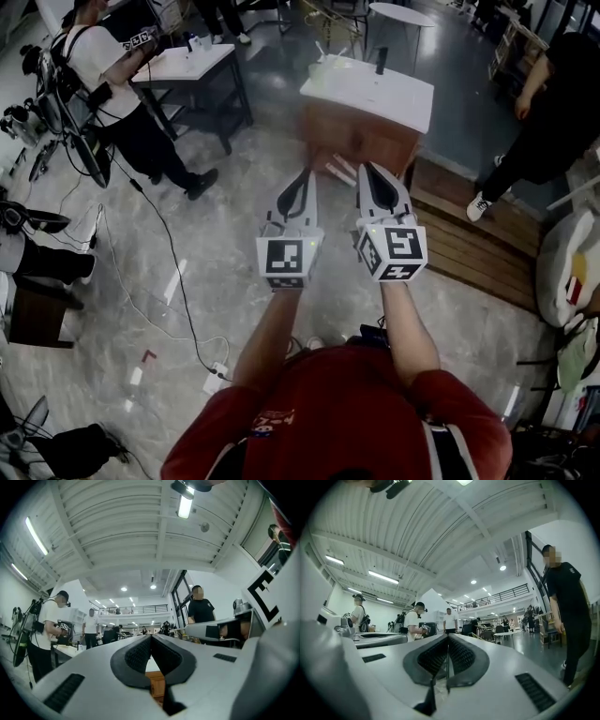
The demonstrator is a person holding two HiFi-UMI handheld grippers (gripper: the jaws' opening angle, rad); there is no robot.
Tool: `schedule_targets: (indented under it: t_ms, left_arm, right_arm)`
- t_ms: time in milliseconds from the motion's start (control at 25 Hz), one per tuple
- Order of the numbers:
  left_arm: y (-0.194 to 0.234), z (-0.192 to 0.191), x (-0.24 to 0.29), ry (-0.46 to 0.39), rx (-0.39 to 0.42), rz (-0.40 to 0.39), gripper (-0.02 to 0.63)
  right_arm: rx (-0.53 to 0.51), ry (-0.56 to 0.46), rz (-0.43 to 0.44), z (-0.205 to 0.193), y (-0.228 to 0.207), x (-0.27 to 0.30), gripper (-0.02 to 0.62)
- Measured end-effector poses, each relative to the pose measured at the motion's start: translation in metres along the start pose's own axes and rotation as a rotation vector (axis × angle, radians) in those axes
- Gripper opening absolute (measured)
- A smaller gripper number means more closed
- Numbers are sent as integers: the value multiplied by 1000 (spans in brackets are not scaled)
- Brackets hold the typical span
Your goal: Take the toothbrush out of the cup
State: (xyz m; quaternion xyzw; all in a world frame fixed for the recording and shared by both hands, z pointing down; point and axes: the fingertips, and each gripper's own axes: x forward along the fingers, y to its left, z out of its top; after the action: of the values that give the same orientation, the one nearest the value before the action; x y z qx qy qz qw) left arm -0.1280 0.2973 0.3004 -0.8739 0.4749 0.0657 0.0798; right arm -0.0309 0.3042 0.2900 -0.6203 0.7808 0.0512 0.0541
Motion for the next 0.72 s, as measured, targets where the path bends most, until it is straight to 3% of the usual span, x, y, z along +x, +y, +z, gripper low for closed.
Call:
schedule_targets:
  t_ms: [320, 720]
  left_arm:
    - [5, -8, 13, 1, -1, 0, 29]
    - [20, -32, 77, 19, 23, 11, 29]
  right_arm:
    - [3, 7, -10, -10, -6, 11, 29]
    - [16, 2, -17, -36, -50, 68, 29]
